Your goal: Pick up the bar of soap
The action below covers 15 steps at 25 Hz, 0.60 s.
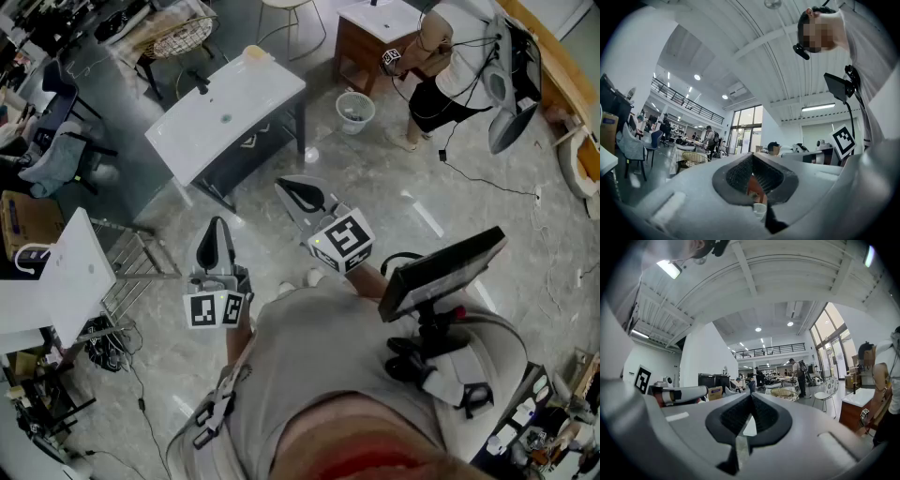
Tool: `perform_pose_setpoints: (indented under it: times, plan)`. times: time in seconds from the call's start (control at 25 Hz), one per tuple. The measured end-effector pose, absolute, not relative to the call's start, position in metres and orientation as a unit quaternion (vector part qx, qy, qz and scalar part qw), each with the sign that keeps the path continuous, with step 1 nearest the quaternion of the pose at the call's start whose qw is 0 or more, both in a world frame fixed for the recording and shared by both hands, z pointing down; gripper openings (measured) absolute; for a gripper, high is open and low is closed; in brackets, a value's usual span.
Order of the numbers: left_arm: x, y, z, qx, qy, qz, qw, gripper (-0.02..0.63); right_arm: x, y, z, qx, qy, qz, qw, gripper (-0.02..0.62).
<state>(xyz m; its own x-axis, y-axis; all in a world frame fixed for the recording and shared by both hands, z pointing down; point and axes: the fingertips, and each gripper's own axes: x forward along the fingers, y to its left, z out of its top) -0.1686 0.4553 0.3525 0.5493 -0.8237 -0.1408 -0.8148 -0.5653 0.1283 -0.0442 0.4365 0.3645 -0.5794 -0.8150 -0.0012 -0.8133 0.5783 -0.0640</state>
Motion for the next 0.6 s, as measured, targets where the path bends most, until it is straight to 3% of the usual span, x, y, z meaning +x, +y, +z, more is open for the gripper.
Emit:
perform_pose_setpoints:
  times: [0.6]
  plan:
    - [-0.135,0.436,0.350,0.875,-0.473,-0.107,-0.001,-0.003,0.003,0.414,0.376,-0.452,0.891,-0.038,0.031,0.000]
